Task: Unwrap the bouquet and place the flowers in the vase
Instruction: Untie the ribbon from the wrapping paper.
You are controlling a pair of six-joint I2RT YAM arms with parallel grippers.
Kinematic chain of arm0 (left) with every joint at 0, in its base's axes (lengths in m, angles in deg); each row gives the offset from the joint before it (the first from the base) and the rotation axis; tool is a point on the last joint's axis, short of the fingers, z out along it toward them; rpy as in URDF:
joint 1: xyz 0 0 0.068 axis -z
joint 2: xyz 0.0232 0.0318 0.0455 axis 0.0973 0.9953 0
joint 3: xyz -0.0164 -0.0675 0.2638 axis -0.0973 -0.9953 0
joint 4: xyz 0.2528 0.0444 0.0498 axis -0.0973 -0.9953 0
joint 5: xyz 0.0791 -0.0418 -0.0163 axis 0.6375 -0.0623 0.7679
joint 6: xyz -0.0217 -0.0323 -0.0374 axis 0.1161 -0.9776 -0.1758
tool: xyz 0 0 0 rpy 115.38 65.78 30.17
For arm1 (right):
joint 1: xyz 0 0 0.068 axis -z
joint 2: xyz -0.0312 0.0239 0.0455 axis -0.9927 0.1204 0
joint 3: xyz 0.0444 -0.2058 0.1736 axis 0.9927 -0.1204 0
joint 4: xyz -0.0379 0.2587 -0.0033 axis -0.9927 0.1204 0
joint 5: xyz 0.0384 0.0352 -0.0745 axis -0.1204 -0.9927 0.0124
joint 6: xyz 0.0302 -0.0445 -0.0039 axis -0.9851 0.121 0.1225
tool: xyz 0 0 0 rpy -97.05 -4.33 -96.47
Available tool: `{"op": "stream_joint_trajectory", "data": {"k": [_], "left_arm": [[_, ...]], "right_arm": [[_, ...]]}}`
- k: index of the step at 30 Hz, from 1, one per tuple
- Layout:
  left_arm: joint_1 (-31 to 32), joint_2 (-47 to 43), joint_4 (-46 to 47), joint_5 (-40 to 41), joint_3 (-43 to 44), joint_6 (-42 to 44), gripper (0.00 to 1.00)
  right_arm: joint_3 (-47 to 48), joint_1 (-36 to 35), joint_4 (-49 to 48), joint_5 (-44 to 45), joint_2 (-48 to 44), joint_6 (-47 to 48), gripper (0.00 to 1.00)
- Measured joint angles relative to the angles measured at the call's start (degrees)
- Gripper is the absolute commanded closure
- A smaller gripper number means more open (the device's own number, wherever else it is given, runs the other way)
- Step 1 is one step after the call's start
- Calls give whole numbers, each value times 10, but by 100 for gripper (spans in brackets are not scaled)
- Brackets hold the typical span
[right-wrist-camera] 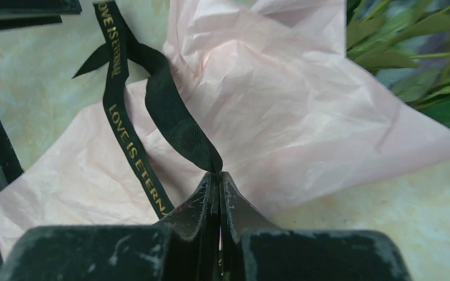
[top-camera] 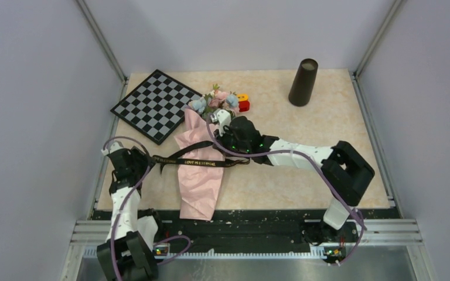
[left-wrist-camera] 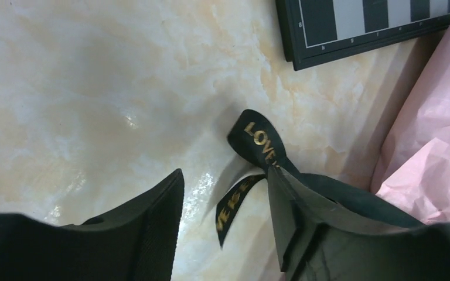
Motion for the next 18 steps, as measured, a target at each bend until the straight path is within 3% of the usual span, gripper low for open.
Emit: {"op": "stream_joint_trajectory", "data": {"k": [3, 10, 18], "left_arm": [[5, -10, -13, 2, 8, 6, 20], [49, -41, -52, 10, 43, 12, 13], [257, -54, -86, 81, 125, 52, 11]], "right_arm": [[-23, 0, -7, 34, -51, -15, 100], [-72, 9, -14, 62, -122, -40, 100], [-154, 62, -13, 66, -171, -102, 100]]}}
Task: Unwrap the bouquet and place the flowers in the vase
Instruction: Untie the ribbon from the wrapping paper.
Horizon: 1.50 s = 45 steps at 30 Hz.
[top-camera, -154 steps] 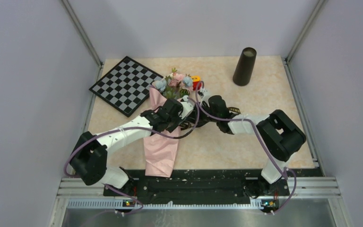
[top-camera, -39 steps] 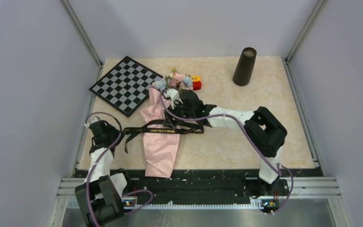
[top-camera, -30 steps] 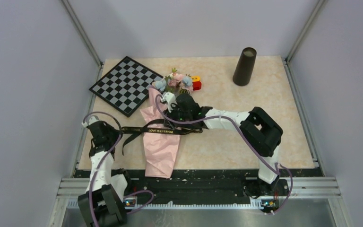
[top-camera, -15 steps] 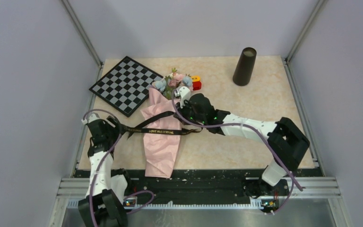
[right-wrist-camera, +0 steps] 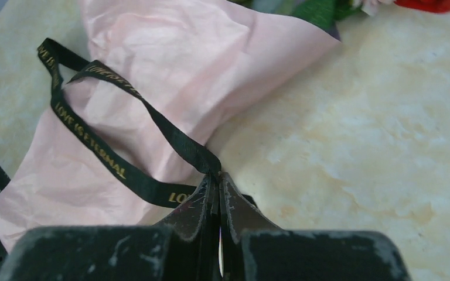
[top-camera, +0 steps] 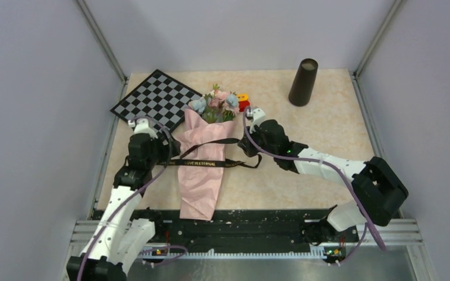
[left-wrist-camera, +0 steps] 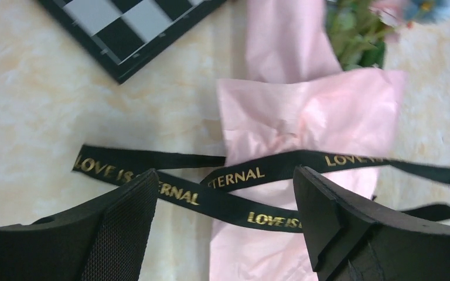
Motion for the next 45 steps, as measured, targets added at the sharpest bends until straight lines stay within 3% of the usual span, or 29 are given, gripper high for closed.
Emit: {"op": "stream_joint_trajectory", "data": {"k": [14, 25, 36, 45], "left_arm": [[261, 170, 4, 11, 92, 158, 11], [324, 306, -2, -25, 144, 210, 17], [336, 349, -5, -33, 150, 198, 45], [340, 353, 1, -56, 149, 176, 100]], "right_arm": [[-113, 100, -20, -1, -46, -130, 100], [-125, 117, -46, -16, -46, -148, 100], [-158, 138, -62, -5, -46, -179, 100], [-177, 149, -69, 13, -51, -198, 100]]}}
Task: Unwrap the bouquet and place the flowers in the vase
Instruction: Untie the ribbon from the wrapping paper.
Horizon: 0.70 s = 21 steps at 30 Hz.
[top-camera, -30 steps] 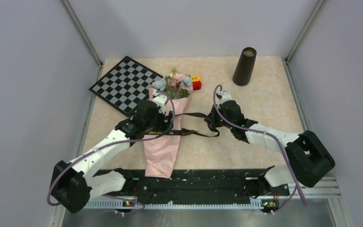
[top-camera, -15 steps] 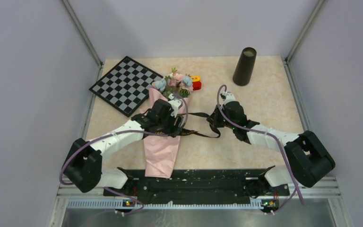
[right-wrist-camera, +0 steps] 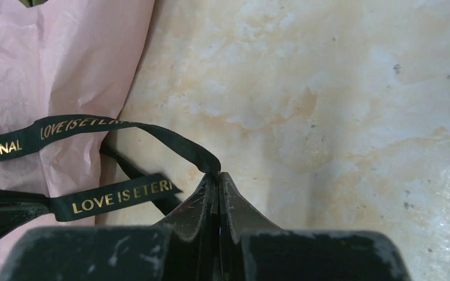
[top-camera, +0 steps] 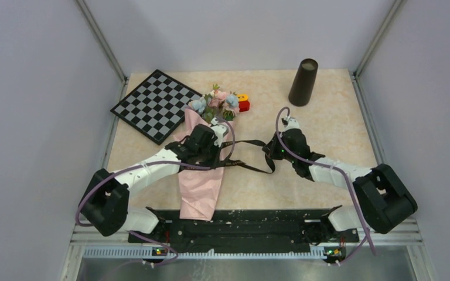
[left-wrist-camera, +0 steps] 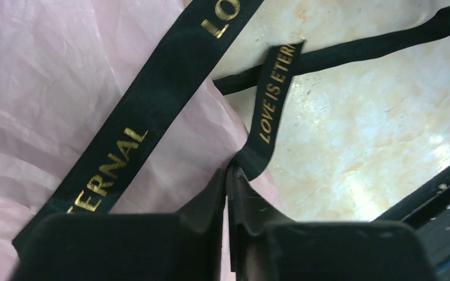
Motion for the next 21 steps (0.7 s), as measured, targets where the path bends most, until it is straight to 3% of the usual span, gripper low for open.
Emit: {"op": "stream_joint_trajectory", "data": {"k": [11, 21], "left_arm": [[-30, -104, 21, 12, -26, -51, 100], [-320, -183, 33, -35, -35, -155, 100]], "right_arm": [[-31, 5, 22, 118, -80, -18, 100], [-38, 31, 70, 204, -115, -56, 100]]}}
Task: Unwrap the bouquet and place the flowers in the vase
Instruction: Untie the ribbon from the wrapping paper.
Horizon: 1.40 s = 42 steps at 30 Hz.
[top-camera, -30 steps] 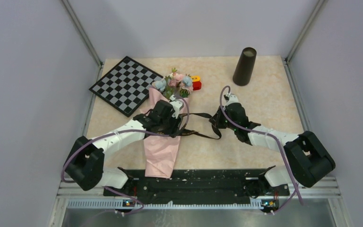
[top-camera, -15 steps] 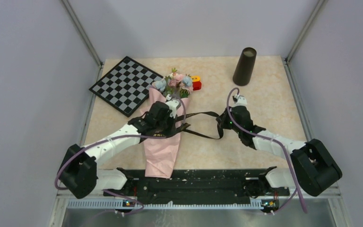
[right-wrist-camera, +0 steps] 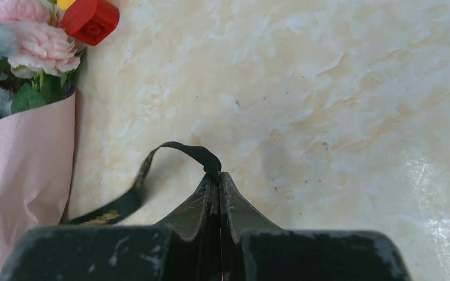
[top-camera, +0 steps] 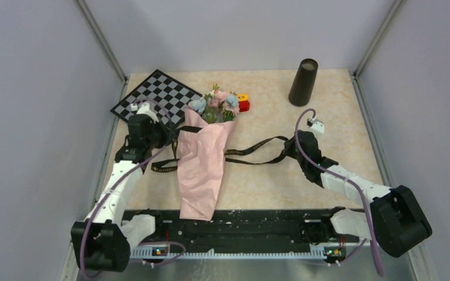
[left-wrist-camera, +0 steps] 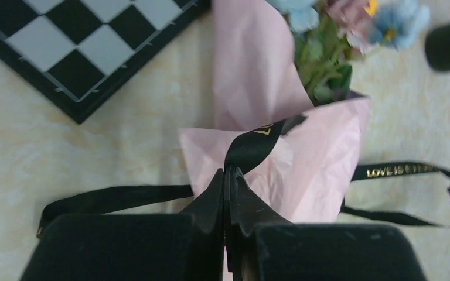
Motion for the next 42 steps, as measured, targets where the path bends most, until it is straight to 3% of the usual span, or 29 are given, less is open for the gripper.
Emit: {"op": "stream_joint_trajectory", "data": {"k": [8, 10, 12, 13, 15, 17, 18, 24, 28, 33, 38, 42], "left_arm": [[-221, -73, 36, -9, -92, -118, 100], [-276, -100, 54, -8, -134, -156, 100], [-317, -120, 64, -9, -171, -188, 95], [-331, -126, 65, -9, -184, -202, 82], [-345, -127, 64, -15, -196, -217, 44], [-350, -124, 66, -25, -197, -217, 7], [-351, -122, 67, -30, -197, -217, 2], [-352, -121, 35, -64, -164, -183, 1], [-329, -139, 4, -82, -140, -136, 1], [-237, -148, -46, -109, -121, -87, 1], [-131, -162, -86, -140, -125, -76, 1], [-99, -172, -106, -162, -143, -78, 1]], "right_arm": [[-16, 23, 20, 40, -42, -59, 100], [-31, 24, 24, 56, -60, -75, 86], [-49, 26, 28, 73, -79, -90, 58], [-57, 27, 32, 80, -90, -92, 45], [-64, 27, 37, 93, -104, -93, 24], [-64, 28, 40, 101, -114, -89, 16], [-64, 28, 41, 104, -120, -85, 14], [-64, 30, 49, 71, -153, -19, 12], [-50, 30, 46, -23, -157, 35, 12], [-32, 23, 25, -176, -145, 57, 12], [-32, -61, 7, -258, -121, 49, 21], [-33, -139, -42, -304, -68, 26, 20]]}}
